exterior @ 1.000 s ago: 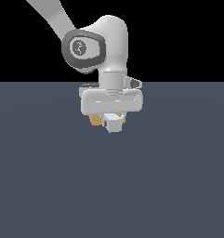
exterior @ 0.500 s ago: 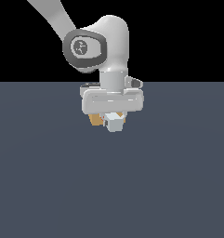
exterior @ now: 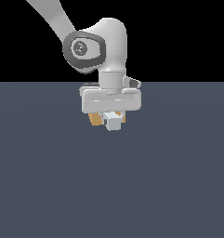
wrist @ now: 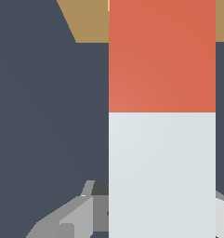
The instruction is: Insert the peg into the horizontal hole in a box.
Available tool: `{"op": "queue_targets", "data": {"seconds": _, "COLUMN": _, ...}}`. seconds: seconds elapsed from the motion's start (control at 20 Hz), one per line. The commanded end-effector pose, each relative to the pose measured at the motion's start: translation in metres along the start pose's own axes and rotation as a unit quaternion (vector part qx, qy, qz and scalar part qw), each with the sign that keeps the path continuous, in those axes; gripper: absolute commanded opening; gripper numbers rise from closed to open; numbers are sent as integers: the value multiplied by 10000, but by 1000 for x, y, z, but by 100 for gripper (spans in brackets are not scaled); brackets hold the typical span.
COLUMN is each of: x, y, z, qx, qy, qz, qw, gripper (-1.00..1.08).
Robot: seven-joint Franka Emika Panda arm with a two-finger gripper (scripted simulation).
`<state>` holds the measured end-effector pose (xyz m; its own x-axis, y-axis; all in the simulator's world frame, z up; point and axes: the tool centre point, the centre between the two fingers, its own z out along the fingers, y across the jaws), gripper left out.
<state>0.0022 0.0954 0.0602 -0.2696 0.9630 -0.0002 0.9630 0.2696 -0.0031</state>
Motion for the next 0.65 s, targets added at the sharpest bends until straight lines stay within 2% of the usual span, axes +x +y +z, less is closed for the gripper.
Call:
{"op": "queue_targets", "data": {"seconds": 0.0, "x": 16, "y": 1, "z": -2, "qx": -16, "qy": 5, "qz": -19, "qw": 10000, "gripper": -100}}
{"op": "queue_targets", "data": {"seconds": 0.3, "x": 59, "y": 0, "z": -2, "qx": -23, "qy": 5, "qz": -19, "qw": 10000, "gripper": -100}}
{"op": "queue_targets", "data": {"seconds": 0.6, "x": 75, "y": 1, "z": -3, "qx": -26, "qy": 5, "qz": -19, "qw": 10000, "gripper": -100}}
